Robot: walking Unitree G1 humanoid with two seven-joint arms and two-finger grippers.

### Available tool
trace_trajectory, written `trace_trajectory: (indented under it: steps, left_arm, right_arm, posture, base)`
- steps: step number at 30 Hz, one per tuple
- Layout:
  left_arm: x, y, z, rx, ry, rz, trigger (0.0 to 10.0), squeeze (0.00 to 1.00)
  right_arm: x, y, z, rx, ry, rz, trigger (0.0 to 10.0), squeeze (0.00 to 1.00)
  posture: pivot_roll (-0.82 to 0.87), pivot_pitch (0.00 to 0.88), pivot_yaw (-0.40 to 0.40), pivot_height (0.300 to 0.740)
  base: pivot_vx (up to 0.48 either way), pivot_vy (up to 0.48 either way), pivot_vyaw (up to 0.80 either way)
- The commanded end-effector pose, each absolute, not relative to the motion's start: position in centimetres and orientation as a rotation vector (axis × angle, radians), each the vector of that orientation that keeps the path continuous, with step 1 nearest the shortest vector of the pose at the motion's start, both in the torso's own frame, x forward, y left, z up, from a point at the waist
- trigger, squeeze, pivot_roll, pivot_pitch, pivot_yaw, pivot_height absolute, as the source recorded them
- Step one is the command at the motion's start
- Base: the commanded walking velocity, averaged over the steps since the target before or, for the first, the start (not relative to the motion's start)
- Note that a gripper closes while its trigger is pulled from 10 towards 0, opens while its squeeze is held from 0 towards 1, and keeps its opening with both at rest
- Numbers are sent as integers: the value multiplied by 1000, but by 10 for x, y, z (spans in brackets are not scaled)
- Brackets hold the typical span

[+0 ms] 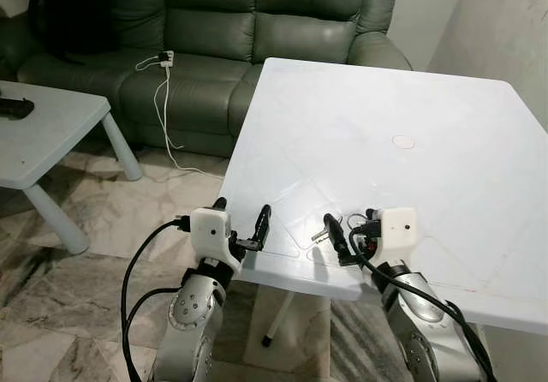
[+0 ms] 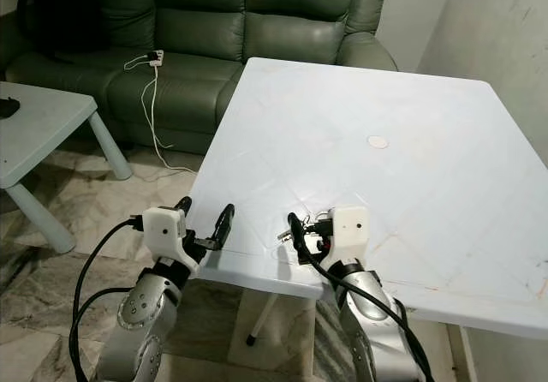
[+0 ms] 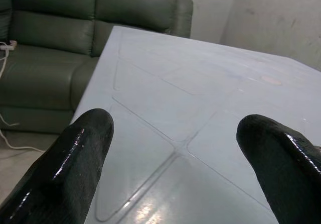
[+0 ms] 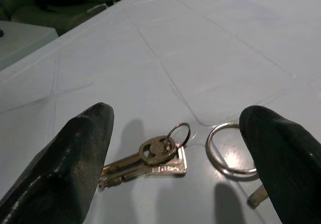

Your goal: Hang keys on a hook

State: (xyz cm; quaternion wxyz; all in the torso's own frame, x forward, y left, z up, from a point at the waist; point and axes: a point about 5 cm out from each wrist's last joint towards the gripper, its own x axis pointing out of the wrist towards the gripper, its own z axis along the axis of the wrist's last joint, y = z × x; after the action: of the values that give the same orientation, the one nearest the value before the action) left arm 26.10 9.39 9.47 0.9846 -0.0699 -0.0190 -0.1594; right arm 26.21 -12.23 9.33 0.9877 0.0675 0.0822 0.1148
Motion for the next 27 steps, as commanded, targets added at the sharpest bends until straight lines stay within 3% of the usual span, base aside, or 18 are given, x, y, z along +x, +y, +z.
trace_trajectory:
  steps: [1,27]
  left_arm:
    - [258,82,100,-177,-53,-349,10000,0]
    - [252,81,102,-185,-4,-373,10000,0]
  right_arm:
    - [263,-120,98,138,156,223,10000,0]
    - [271,-101,105,164,161,104,10000,0]
  posture:
    - [-20,56,-76,740]
    - [-5,87,-57,740]
  base:
    - [0,0,0]
    - [0,0,0]
